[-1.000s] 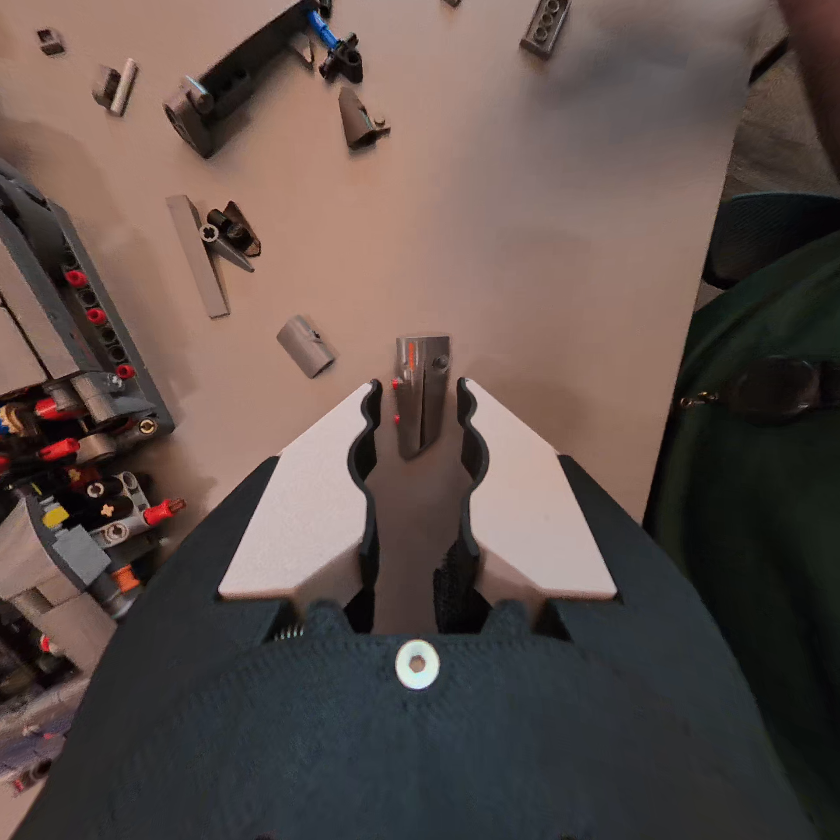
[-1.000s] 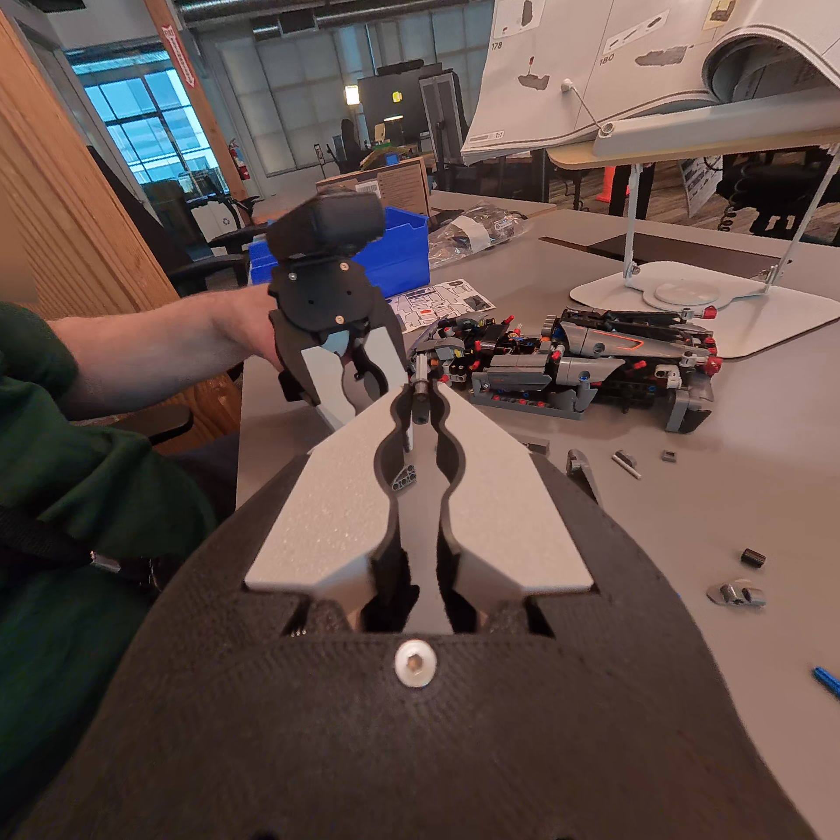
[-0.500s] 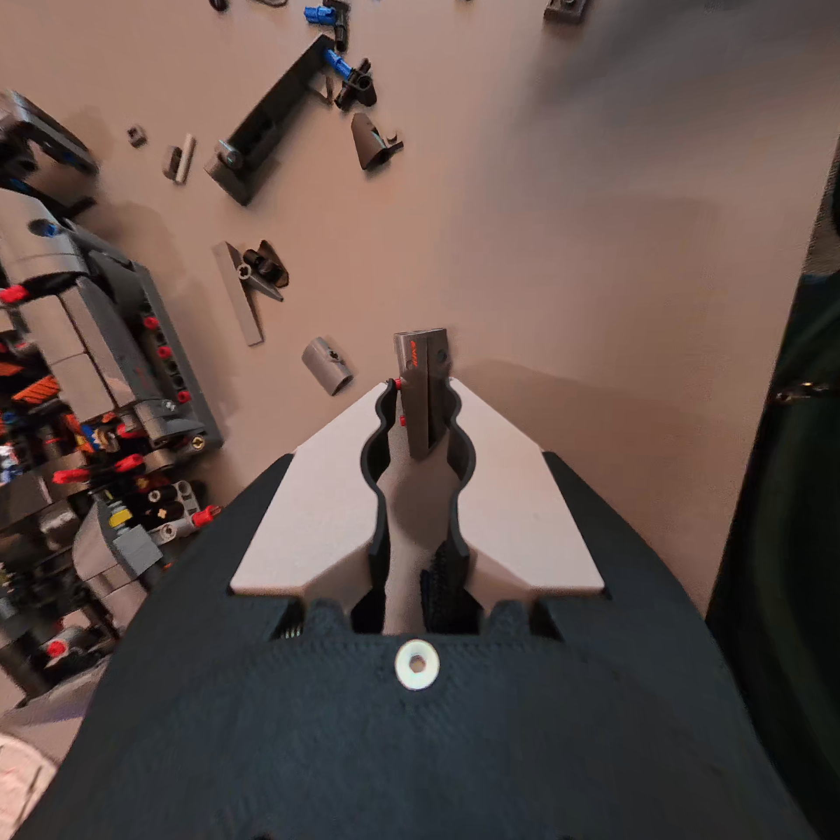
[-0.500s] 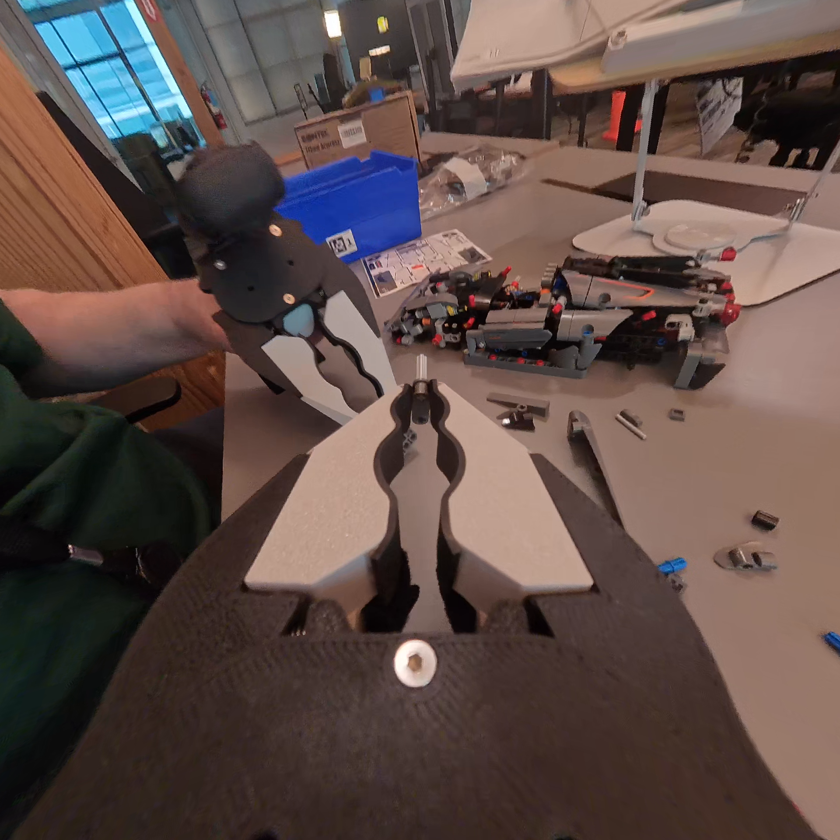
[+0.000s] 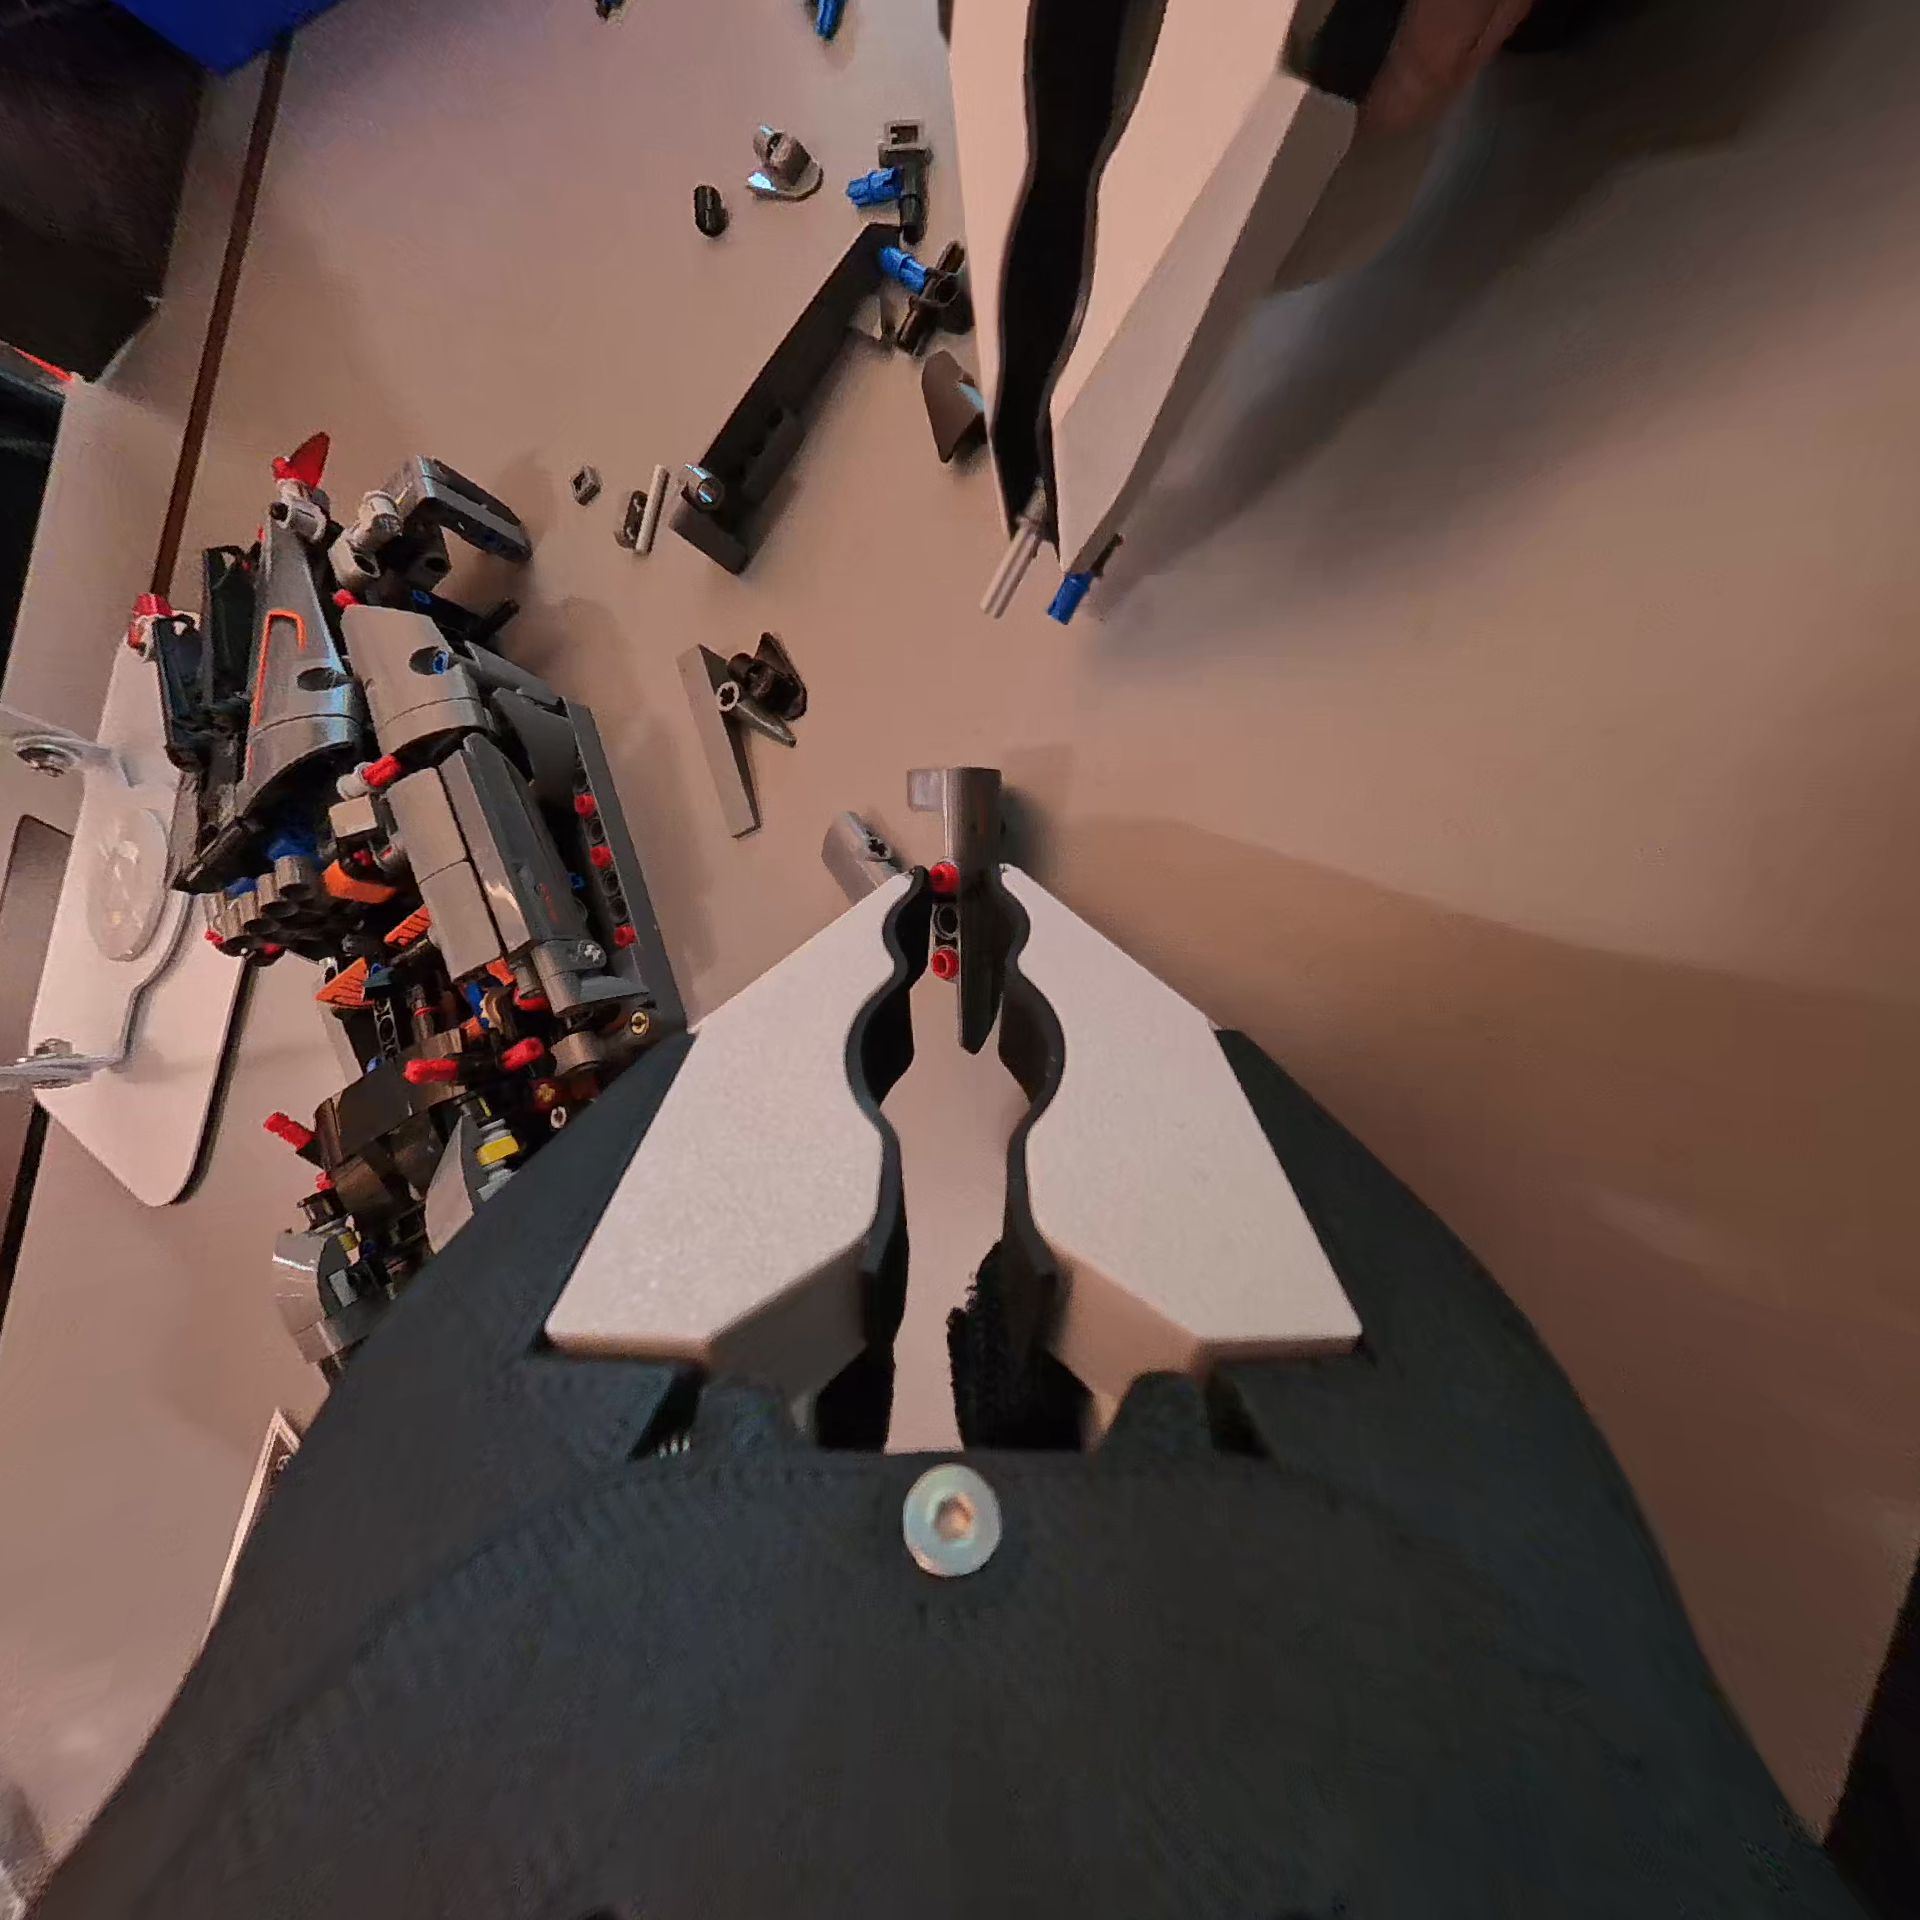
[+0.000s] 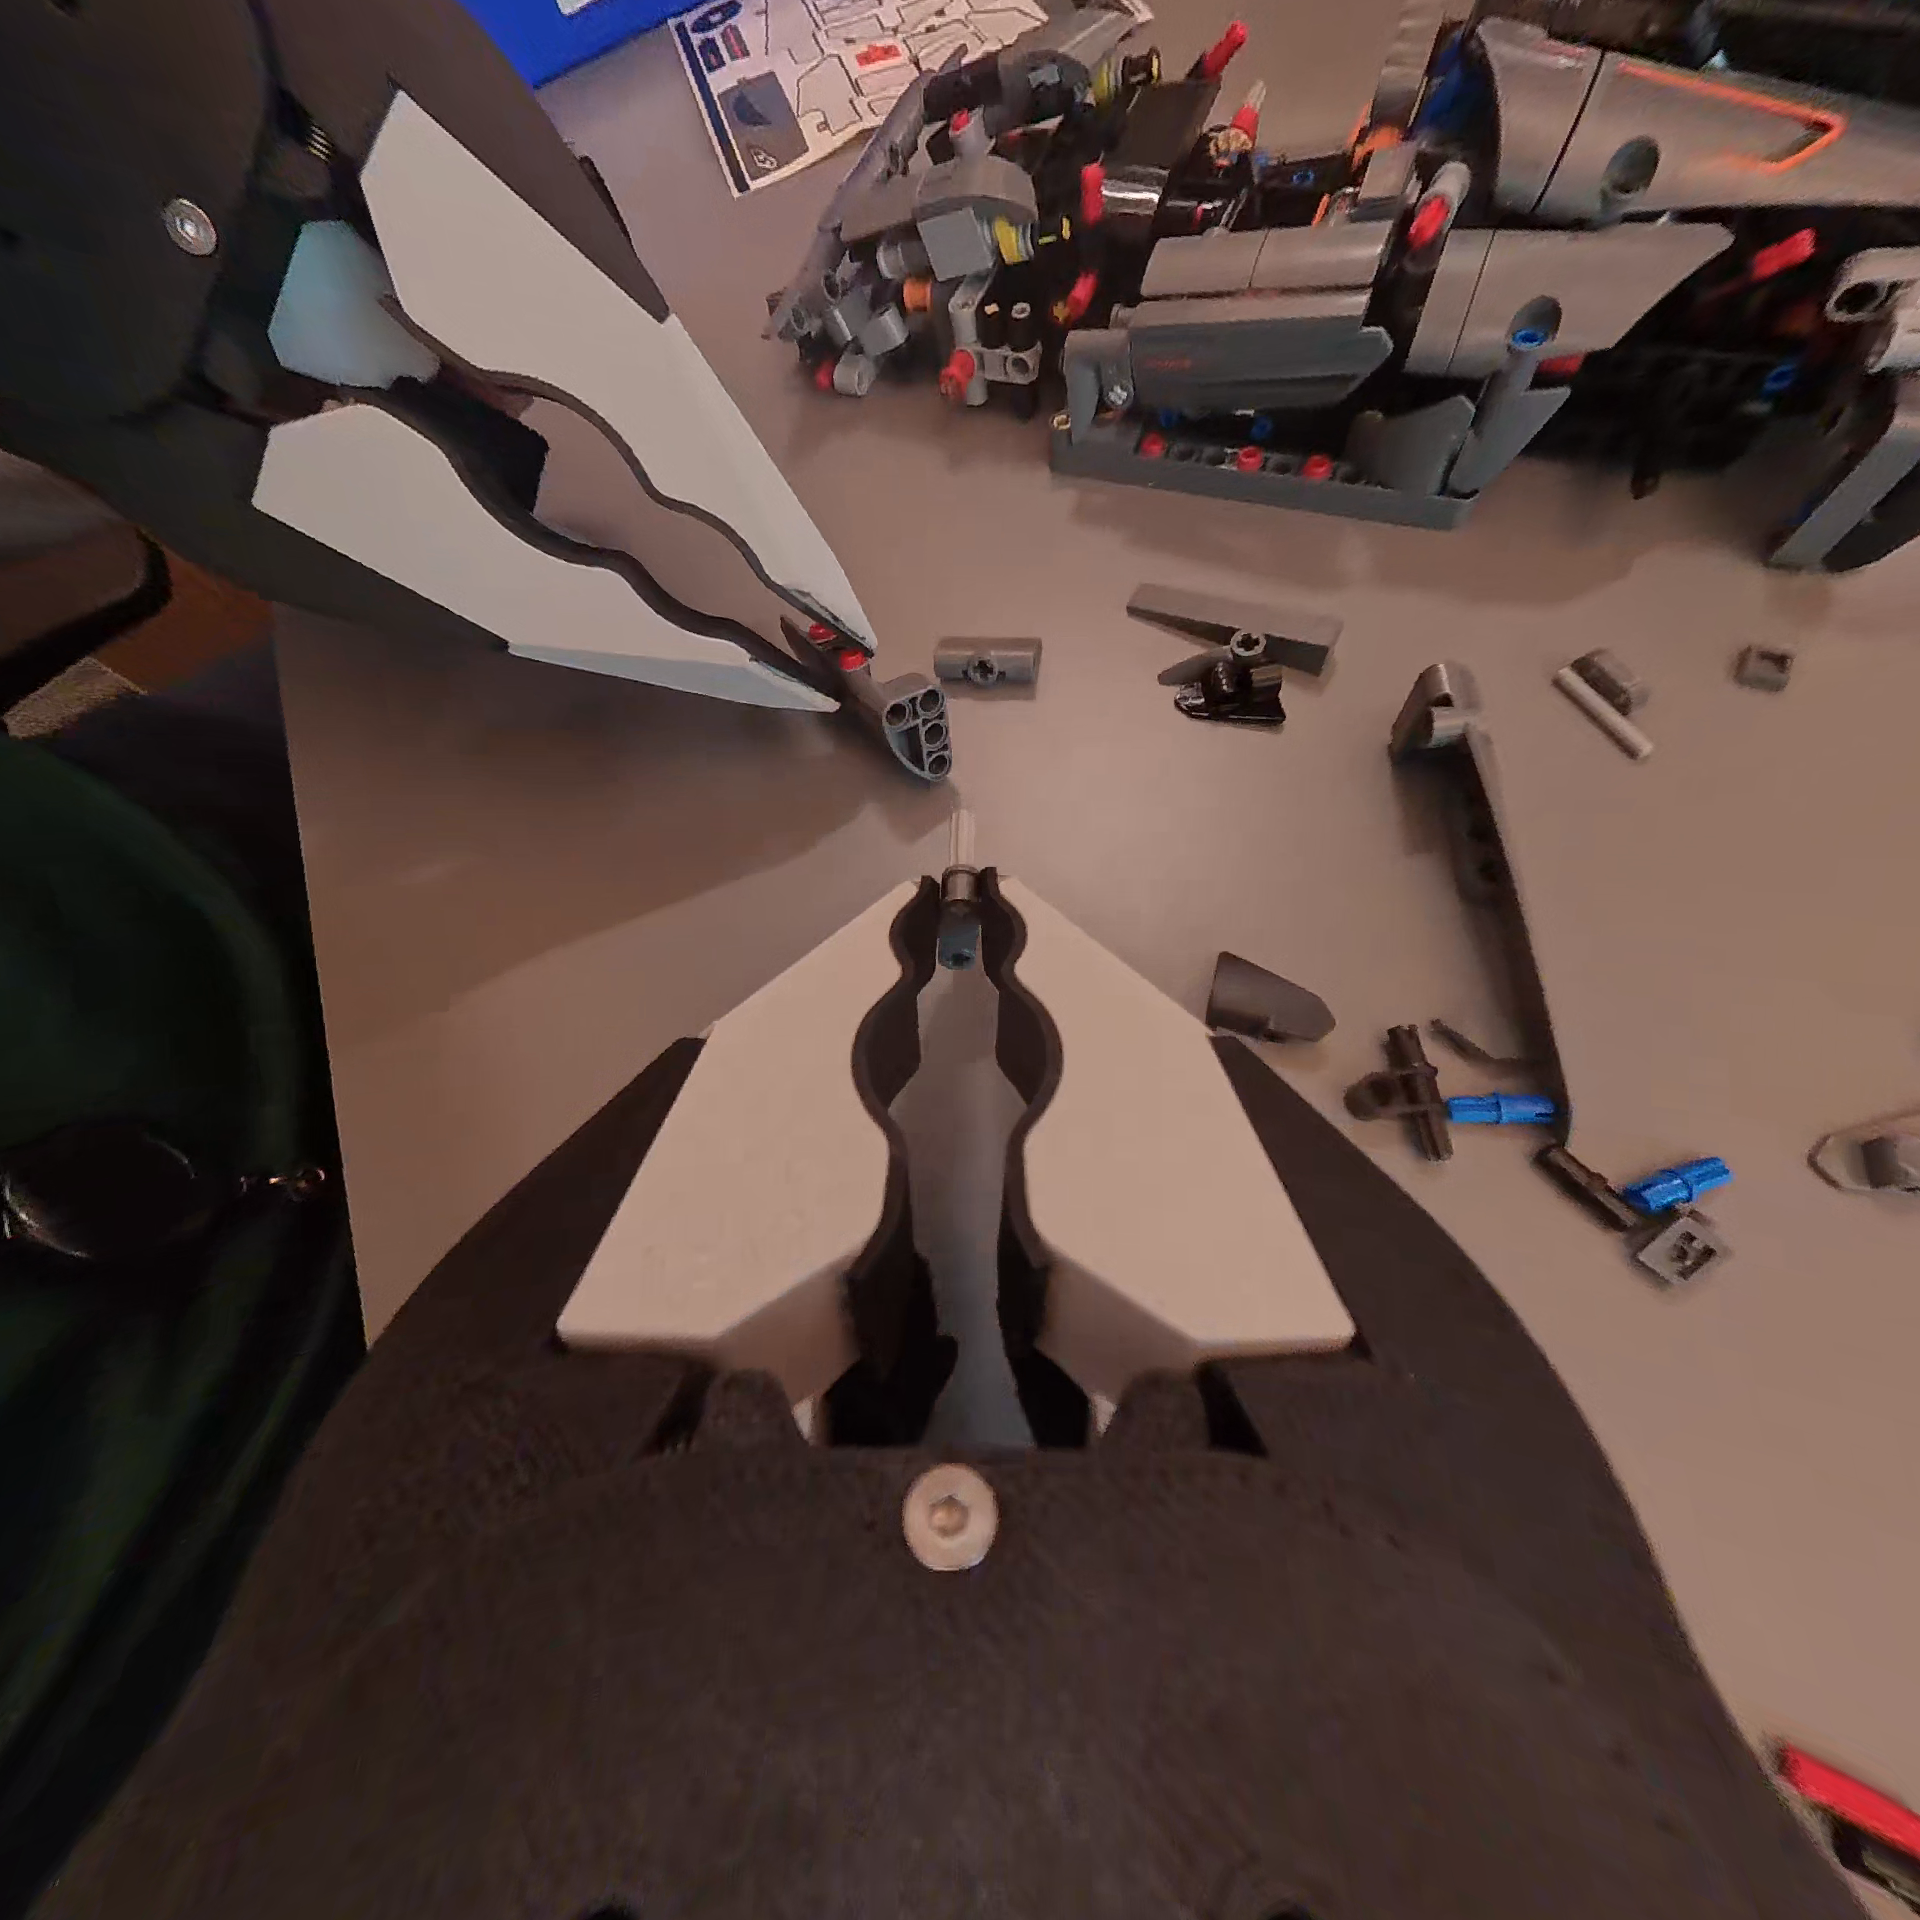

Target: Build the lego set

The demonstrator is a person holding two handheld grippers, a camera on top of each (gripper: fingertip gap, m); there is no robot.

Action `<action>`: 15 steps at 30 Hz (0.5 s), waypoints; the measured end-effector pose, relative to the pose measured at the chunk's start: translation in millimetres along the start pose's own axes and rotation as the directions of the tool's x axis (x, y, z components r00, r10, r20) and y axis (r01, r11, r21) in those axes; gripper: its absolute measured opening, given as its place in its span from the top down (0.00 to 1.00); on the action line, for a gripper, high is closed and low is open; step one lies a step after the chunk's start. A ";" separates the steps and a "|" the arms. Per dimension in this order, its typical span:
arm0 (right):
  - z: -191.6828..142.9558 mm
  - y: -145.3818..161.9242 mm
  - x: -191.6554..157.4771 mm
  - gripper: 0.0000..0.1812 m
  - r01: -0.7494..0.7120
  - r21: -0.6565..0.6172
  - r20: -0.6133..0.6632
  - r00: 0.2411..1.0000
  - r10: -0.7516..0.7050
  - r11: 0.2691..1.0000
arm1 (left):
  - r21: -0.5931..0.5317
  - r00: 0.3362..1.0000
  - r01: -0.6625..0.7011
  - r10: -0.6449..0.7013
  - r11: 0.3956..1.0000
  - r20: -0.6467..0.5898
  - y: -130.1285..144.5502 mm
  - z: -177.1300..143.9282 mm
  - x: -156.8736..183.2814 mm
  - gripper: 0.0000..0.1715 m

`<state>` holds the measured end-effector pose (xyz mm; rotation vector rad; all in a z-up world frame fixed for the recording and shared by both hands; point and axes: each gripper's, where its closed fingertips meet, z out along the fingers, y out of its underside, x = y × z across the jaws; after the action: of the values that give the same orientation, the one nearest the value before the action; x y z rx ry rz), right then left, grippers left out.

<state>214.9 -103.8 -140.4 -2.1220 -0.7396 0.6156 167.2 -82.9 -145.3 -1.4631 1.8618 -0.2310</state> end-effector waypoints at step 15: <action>3.3 2.8 -0.5 0.97 -0.003 -0.027 0.011 1.000 0.004 1.000 | 0.026 0.998 -0.055 0.055 0.998 0.010 -2.3 -1.4 6.3 0.96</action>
<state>213.2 -103.9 -144.4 -2.1462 -0.7544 0.6233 167.6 -89.8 -145.7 -1.3911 1.8816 -0.2207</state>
